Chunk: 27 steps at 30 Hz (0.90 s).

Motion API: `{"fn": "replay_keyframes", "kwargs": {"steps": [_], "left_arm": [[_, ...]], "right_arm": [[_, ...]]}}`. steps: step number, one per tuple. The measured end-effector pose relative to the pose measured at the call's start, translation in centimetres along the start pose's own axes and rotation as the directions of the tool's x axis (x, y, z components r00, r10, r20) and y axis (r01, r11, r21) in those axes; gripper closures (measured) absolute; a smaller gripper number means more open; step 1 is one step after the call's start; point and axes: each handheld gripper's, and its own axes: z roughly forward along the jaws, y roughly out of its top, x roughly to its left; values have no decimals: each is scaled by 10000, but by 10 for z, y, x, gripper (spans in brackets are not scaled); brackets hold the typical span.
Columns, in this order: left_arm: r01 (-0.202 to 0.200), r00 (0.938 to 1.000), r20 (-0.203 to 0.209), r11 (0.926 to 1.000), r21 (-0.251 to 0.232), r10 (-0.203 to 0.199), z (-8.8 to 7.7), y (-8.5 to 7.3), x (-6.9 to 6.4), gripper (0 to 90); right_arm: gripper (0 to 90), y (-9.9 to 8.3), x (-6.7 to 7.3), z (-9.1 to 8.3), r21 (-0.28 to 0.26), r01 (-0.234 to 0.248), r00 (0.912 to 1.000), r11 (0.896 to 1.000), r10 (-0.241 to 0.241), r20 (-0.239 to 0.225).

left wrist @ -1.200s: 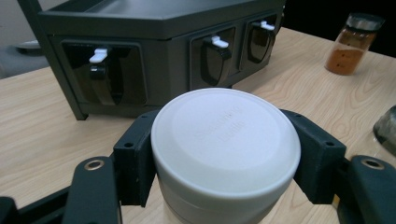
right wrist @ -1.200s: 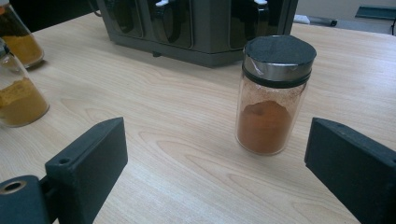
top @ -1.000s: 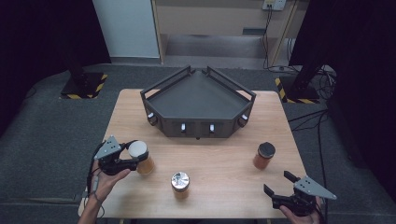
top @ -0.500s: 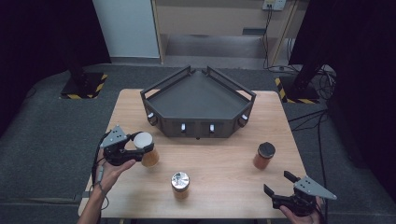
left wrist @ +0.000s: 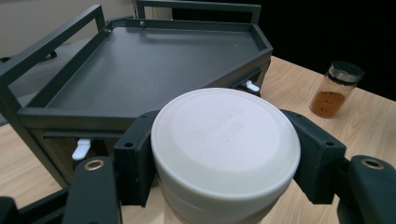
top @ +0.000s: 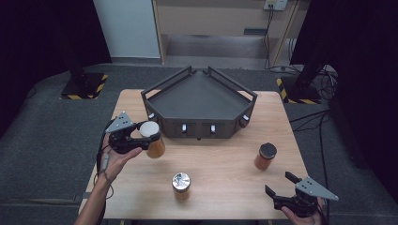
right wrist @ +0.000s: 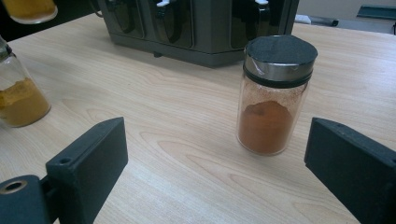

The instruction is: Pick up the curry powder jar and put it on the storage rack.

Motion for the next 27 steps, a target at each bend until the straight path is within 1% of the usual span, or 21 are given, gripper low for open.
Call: {"fn": "replay_keyframes", "kwargs": {"steps": [3,11,16,17,21,24,27], "left_arm": [[-80,10000,-1,10000,10,80,4,12,2,329],[97,9999,-59,9999,-63,-97,12,34,7,329],[38,9999,-151,10000,-28,-38,17,49,10,330],[31,9998,-185,10000,-26,-32,18,52,11,329],[-41,9983,-577,10000,8,42,24,62,12,330],[-6,9972,-744,10000,-4,6,27,68,14,330],[95,9966,-819,9999,-60,-100,31,75,20,330]], "right_arm": [[60,0,0,0,7,-3,10000,10000,3,0],[60,0,0,0,-14,-28,10000,10000,28,-21],[60,0,-1,0,1,-44,10000,10000,44,-30],[60,0,-1,0,8,-52,10000,10000,52,-30],[60,0,-1,0,-1,-48,10000,10000,48,-37],[60,0,-1,0,-2,-75,10000,10000,75,-40],[60,0,-1,0,6,-81,10000,10000,81,-54]]}}
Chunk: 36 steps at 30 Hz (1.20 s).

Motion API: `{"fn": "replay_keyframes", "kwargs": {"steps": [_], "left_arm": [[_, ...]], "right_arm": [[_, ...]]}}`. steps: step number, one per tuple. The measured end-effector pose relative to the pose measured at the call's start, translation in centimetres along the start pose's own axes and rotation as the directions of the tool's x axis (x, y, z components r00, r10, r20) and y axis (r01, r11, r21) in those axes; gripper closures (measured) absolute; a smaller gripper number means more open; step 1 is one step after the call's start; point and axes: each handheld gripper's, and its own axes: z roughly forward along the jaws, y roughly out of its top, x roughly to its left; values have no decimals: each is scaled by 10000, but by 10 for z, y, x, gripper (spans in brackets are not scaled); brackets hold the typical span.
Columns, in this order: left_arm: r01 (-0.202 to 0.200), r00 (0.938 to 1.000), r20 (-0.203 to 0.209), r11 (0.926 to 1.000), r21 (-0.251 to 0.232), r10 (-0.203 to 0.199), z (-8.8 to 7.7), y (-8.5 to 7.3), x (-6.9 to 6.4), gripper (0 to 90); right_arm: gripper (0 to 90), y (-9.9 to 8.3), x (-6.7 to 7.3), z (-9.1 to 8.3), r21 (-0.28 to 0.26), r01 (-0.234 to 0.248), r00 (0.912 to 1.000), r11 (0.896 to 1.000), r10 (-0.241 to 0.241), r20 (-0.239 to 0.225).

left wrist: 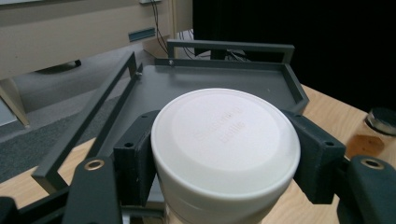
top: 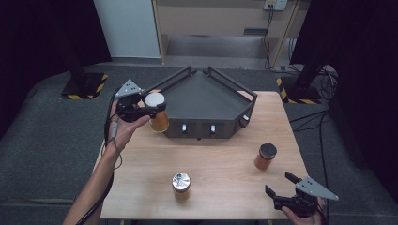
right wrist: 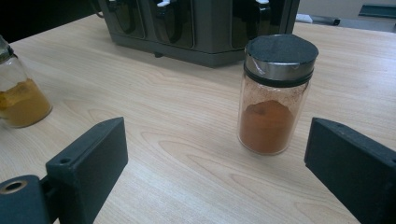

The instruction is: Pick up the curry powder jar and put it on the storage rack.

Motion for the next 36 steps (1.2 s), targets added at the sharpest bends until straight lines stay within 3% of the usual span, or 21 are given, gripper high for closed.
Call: {"fn": "replay_keyframes", "kwargs": {"steps": [19,30,36], "left_arm": [[133,9982,-587,9999,-102,-139,41,31,11,330],[647,9920,-1067,9976,-233,-669,67,34,17,330],[640,9890,-1319,9977,-238,-666,77,32,16,330]], "right_arm": [[61,0,-2,0,4,-46,10000,10000,46,-63],[61,-1,-2,0,-3,-85,9999,10000,85,-74],[61,-1,-3,0,-17,-99,9999,9999,99,-89]]}}
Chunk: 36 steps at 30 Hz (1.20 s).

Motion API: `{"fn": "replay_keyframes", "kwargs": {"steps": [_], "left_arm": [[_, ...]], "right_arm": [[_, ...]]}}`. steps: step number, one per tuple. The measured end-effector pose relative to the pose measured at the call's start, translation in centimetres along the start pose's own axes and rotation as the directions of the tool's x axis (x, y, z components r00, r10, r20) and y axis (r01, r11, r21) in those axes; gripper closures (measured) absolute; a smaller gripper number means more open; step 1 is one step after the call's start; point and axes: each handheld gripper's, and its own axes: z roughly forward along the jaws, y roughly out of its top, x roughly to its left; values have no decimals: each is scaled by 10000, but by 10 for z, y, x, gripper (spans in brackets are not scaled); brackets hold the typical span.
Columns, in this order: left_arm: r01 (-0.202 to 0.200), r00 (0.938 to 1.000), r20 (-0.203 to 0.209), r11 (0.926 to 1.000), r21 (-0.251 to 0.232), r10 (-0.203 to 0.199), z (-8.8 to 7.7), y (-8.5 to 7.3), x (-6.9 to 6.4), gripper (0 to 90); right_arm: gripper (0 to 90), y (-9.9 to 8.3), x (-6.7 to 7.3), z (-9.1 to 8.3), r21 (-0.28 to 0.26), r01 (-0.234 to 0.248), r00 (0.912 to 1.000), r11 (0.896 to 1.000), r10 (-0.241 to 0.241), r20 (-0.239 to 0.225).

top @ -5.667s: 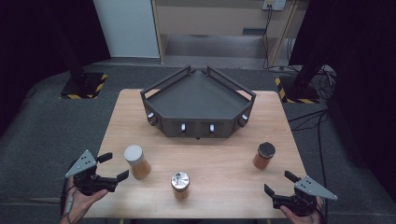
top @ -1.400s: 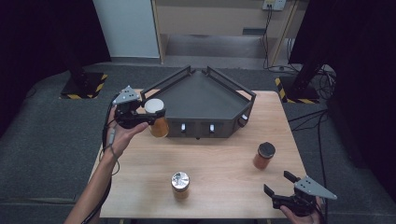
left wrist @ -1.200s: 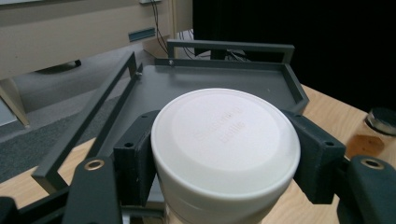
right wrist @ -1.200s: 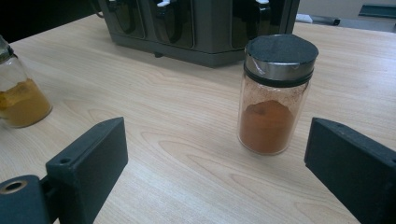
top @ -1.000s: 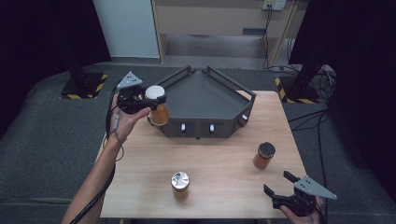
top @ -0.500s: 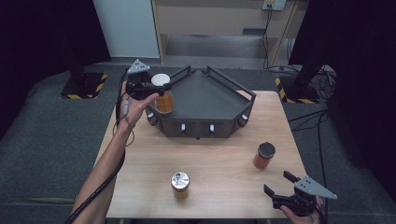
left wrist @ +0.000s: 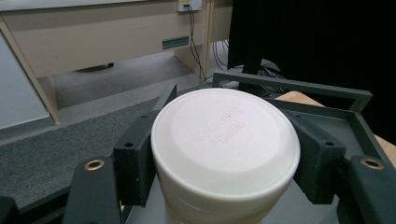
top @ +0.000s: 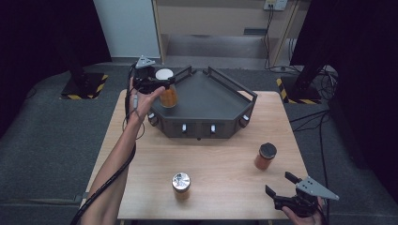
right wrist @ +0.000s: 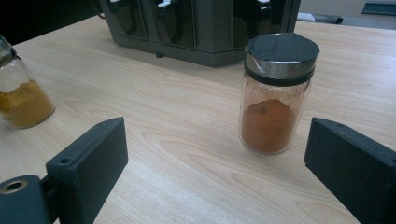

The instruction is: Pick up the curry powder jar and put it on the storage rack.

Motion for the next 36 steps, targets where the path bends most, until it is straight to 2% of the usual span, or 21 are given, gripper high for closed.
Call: {"fn": "replay_keyframes", "kwargs": {"steps": [4,6,14,36], "left_arm": [[-62,9999,-145,10000,65,63,6,-1,-2,330],[48,9997,-235,10000,21,-47,8,-3,-3,330],[21,9996,-291,9999,147,-16,17,-8,-4,330],[83,9993,-377,9999,94,-79,24,-19,-4,330]], "right_arm": [[61,0,0,0,5,-32,10000,10000,32,-26],[61,0,0,0,14,-17,10000,10000,17,-19],[61,0,-1,0,3,-56,10000,10000,56,-33],[61,0,-1,0,-2,-60,10000,10000,60,-47]]}}
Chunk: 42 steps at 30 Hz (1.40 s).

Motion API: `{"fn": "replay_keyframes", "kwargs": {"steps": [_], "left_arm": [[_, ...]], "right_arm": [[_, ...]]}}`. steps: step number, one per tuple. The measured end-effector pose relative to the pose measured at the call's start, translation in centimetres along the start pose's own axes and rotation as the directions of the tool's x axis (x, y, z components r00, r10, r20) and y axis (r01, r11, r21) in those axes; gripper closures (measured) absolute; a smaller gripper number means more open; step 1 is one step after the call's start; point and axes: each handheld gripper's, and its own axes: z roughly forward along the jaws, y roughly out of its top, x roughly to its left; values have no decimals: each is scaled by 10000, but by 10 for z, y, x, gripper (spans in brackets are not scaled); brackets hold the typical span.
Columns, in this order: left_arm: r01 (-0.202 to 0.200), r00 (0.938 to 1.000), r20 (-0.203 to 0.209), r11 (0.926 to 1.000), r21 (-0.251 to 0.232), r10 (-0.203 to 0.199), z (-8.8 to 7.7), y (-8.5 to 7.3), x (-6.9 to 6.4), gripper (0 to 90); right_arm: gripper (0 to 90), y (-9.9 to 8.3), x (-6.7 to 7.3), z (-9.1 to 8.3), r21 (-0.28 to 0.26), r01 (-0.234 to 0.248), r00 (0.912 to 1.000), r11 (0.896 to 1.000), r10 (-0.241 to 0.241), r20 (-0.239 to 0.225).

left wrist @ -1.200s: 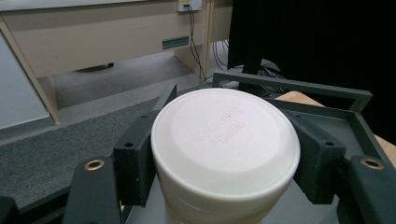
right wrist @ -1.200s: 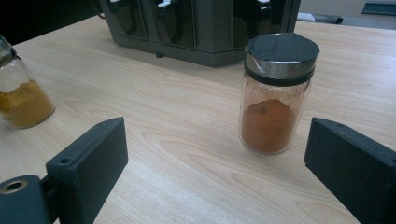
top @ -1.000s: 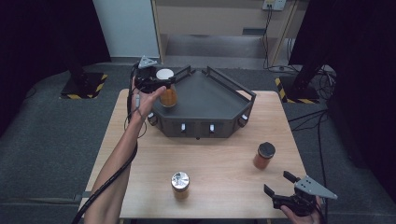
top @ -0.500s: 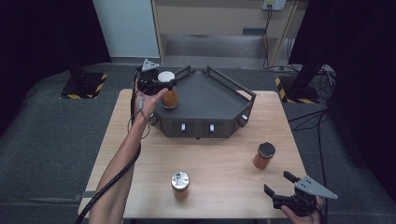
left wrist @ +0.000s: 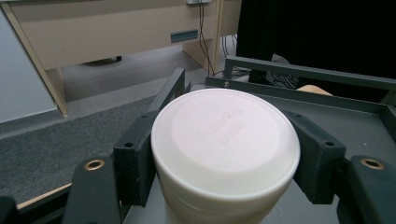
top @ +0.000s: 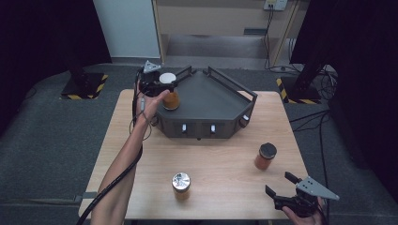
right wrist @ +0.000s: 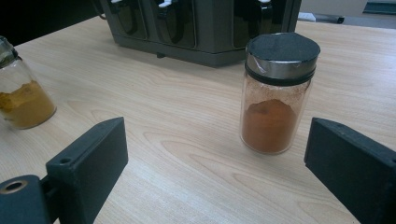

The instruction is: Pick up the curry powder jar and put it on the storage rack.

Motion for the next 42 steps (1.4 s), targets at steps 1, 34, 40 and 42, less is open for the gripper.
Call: {"fn": "replay_keyframes", "kwargs": {"steps": [1,34,40,42], "left_arm": [[-12,10000,-12,10000,-22,12,0,-1,-1,330],[-169,9977,631,9946,-1019,234,-34,18,-8,44],[-547,9875,1409,9923,-1116,703,-49,23,-9,51],[-716,9832,1601,9918,-1054,880,-53,24,-10,54]], "right_arm": [[61,0,0,0,-2,7,10000,10000,-7,-3],[62,0,1,0,-33,105,9999,9999,-105,-68],[62,0,1,0,-20,120,9999,9999,-120,-70],[63,1,1,0,-18,126,9999,9999,-126,-73]]}}
